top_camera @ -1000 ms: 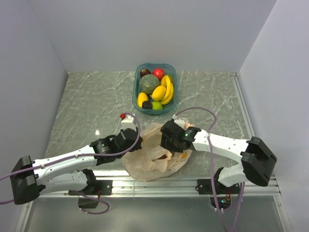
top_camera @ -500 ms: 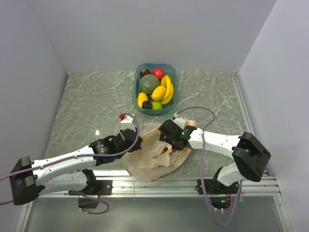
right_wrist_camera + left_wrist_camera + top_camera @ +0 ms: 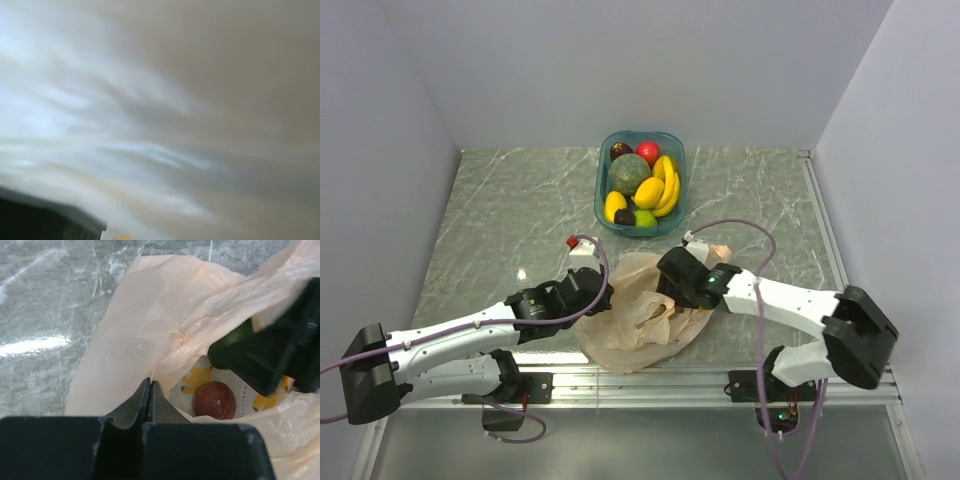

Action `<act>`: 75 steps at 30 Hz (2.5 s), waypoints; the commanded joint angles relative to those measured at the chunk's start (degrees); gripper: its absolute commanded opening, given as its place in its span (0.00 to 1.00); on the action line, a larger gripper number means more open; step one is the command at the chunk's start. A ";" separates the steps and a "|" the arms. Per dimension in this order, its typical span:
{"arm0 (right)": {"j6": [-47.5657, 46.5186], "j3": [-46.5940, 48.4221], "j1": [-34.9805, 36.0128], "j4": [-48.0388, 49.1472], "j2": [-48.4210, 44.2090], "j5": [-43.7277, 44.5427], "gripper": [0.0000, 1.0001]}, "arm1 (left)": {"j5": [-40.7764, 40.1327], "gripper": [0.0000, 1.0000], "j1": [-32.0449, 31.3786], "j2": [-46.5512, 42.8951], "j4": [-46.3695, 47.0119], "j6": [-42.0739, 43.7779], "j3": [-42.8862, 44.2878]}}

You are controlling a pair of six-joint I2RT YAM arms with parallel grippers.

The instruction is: Untie the knot of the plastic bag and take out the fruit

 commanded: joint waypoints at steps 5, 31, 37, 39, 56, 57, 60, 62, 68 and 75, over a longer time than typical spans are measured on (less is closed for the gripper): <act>-16.95 -3.81 -0.37 8.30 -16.87 -9.14 0.10 | -5.60 0.00 -0.18 -0.41 -0.41 -0.07 1.22; -35.76 20.78 -15.74 14.72 -6.82 0.24 0.06 | 8.37 0.01 -1.49 4.42 7.94 9.69 -0.19; -39.02 31.33 -17.86 19.20 9.45 -2.65 0.07 | 6.53 0.01 -1.58 4.25 6.63 9.87 1.04; -39.55 34.75 -18.48 20.17 13.16 -1.96 0.08 | 5.47 0.01 -1.58 4.16 6.36 9.43 1.22; -43.67 45.68 -23.23 15.97 23.12 -8.97 0.50 | 2.40 0.01 -1.58 3.81 6.36 9.77 1.75; -44.37 43.41 -22.97 14.74 21.37 -9.77 0.61 | 2.31 0.01 -1.58 3.99 6.62 10.65 1.83; -47.10 37.16 -21.47 9.90 13.46 -9.52 0.73 | 0.90 0.01 -1.50 4.69 7.06 12.32 2.71; -48.68 30.42 -20.07 8.67 6.17 -9.34 0.74 | -0.50 0.01 -1.41 5.22 7.59 13.29 3.33; -46.50 15.56 -16.03 3.40 -13.34 -8.20 0.72 | -3.50 0.01 0.70 8.90 12.76 20.75 6.84; -36.40 1.12 -4.95 1.19 -29.44 -3.37 0.69 | 4.40 0.10 2.72 16.19 27.26 33.57 13.95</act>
